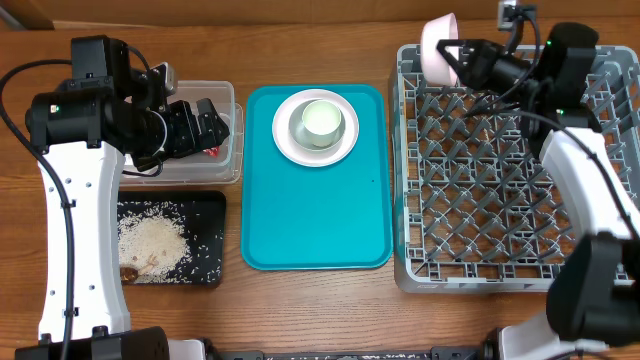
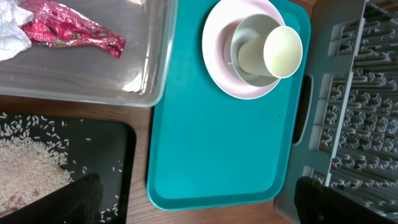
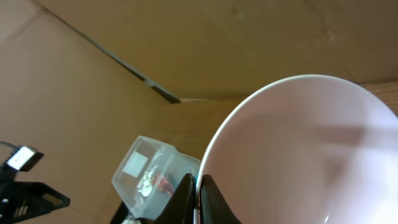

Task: Sort waste into correct bins and load items into the dishwasher
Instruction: 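Lift the pink bowl and carry it right into the dish rack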

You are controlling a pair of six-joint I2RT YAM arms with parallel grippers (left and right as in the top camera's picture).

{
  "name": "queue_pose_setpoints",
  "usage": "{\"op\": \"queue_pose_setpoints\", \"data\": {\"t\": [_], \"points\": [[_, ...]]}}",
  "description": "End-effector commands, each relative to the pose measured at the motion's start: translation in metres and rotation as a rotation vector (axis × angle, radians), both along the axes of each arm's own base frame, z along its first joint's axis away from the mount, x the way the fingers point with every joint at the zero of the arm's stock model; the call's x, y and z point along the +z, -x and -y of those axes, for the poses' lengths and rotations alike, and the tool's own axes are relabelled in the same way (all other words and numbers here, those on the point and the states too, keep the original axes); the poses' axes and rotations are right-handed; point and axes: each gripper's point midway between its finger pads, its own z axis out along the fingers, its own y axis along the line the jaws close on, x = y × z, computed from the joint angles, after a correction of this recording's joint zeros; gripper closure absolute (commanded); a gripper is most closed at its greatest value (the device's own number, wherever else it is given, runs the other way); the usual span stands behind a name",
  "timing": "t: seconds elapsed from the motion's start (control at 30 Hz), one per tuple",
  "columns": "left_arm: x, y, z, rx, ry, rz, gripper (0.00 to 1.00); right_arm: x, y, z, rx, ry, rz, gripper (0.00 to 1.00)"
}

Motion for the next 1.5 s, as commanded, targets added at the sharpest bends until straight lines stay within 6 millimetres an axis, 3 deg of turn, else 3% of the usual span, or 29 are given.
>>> {"op": "queue_pose_setpoints", "data": {"t": [0.0, 0.17, 0.37, 0.53, 0.8, 0.97, 1.13, 1.47], "points": [[-0.001, -0.003, -0.003, -0.010, -0.013, 0.007, 0.00, -0.013, -0.001, 0.006, 0.127, -0.120, -0.043, 0.96], [-0.001, -0.003, -0.003, -0.010, -0.013, 0.007, 0.00, -0.034, -0.014, 0.024, 0.120, -0.188, -0.088, 0.96], [-0.001, -0.003, -0.003, -0.010, -0.013, 0.007, 0.00, -0.074, -0.021, 0.026, 0.116, -0.209, -0.173, 0.96], [-0.001, -0.003, -0.003, -0.010, -0.013, 0.007, 0.00, -0.096, -0.023, 0.032, 0.093, -0.231, -0.249, 0.96], [-0.001, -0.003, -0.003, -0.010, -0.013, 0.007, 0.00, -0.102, -0.023, 0.057, 0.042, -0.255, -0.292, 0.89], [-0.001, -0.003, -0.003, -0.010, -0.013, 0.007, 0.00, -0.100, -0.016, 0.074, 0.050, -0.278, -0.299, 0.64], [-0.001, -0.003, -0.003, -0.010, -0.013, 0.007, 0.00, -0.095, -0.007, 0.096, 0.064, -0.306, -0.293, 0.54], [-0.001, -0.003, -0.003, -0.010, -0.013, 0.007, 0.00, -0.085, -0.003, 0.159, -0.076, -0.326, -0.270, 0.50]]}}
